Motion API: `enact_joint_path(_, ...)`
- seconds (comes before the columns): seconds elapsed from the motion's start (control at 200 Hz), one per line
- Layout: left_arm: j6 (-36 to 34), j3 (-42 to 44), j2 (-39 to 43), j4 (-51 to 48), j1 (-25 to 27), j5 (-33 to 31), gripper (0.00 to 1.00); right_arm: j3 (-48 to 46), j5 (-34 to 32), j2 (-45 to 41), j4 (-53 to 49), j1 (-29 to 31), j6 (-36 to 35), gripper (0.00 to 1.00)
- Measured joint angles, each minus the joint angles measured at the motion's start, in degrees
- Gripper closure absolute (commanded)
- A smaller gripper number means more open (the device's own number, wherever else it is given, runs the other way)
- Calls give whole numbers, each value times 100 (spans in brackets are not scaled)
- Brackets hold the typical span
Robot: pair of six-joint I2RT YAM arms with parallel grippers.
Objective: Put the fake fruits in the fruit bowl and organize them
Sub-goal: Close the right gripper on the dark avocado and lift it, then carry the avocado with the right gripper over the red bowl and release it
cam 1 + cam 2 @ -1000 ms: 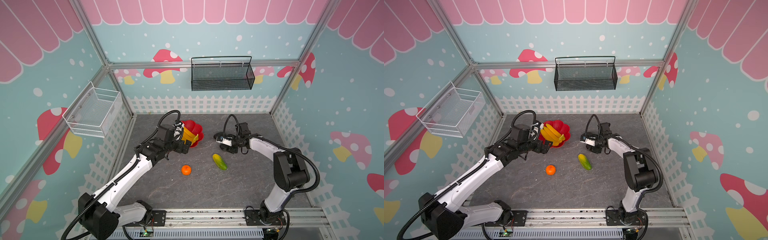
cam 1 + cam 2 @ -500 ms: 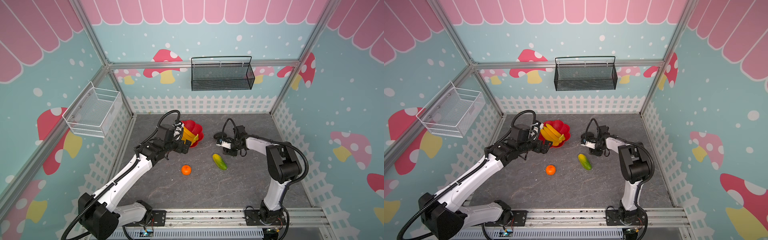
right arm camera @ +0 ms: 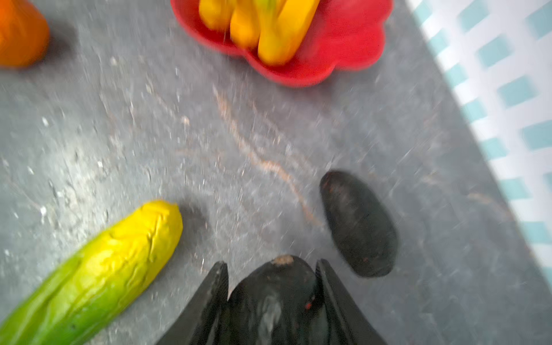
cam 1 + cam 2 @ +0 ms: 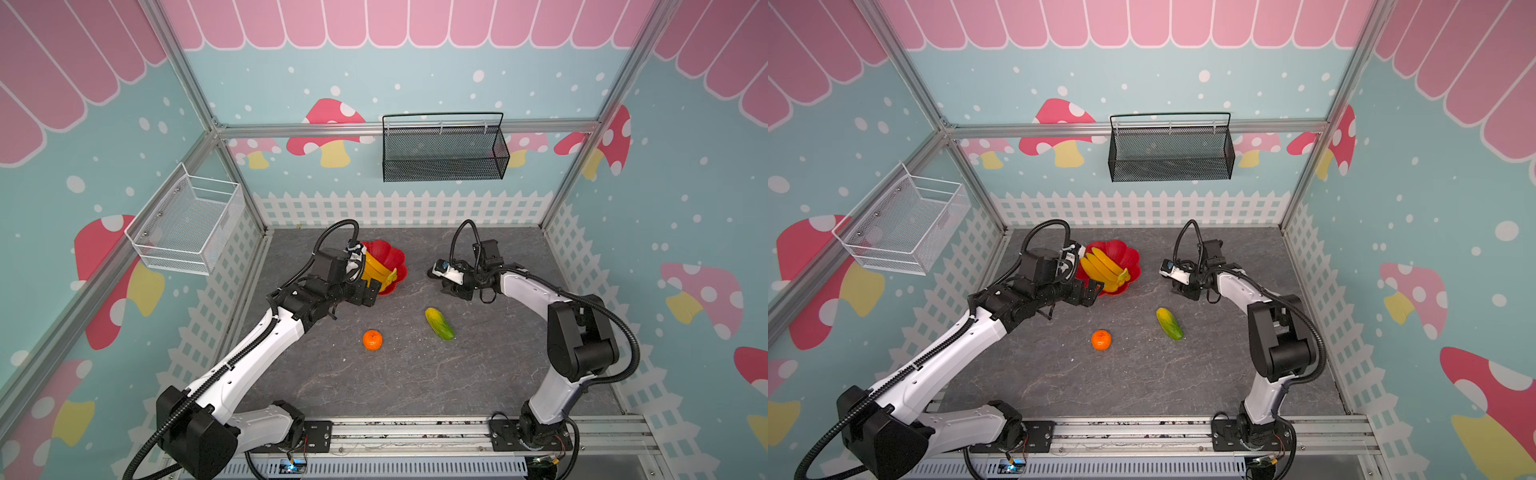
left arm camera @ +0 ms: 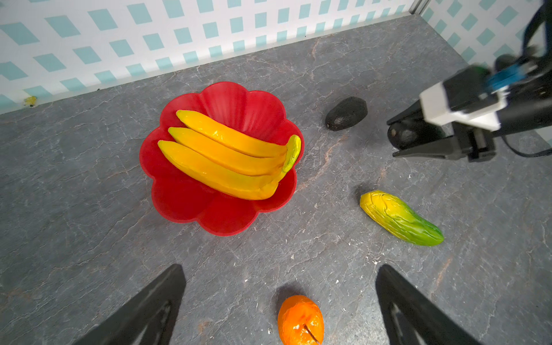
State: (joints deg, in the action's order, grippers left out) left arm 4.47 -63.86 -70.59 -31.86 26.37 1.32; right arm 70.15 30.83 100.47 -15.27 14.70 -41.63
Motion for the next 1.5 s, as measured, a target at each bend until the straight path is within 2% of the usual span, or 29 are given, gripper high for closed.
enact_joint_path(0.145, 111, 0, -7, 2, -415, 131, 1, 1169, 321, 426, 776, 271, 968, 78)
enact_joint_path(0.235, 140, 0, -7, 7, -605, 133, 1, 2170, 407, 1095, 1147, 511, 1558, 79)
enact_joint_path(0.385, 136, 7, -7, 20, -638, 118, 1, 3451, 671, 2356, 1665, 824, 2623, 79)
enact_joint_path(0.651, 155, 61, 0, 94, -780, 83, 1, 3716, 800, 3644, 2822, 1169, 4172, 79)
enact_joint_path(0.836, 179, 63, 17, 138, -848, 107, 1, 3856, 619, 3941, 3161, 1355, 4538, 79)
enact_joint_path(1.091, 179, 138, 162, 201, -848, 129, 1, 4155, 358, 4144, 3401, 1397, 4675, 77)
enact_joint_path(1.426, 179, 157, 168, 219, -848, 127, 1, 4579, 142, 4649, 3351, 1381, 4706, 71)
enact_joint_path(1.496, 179, 157, 170, 219, -848, 127, 1, 4695, 107, 4739, 3329, 1381, 4708, 67)
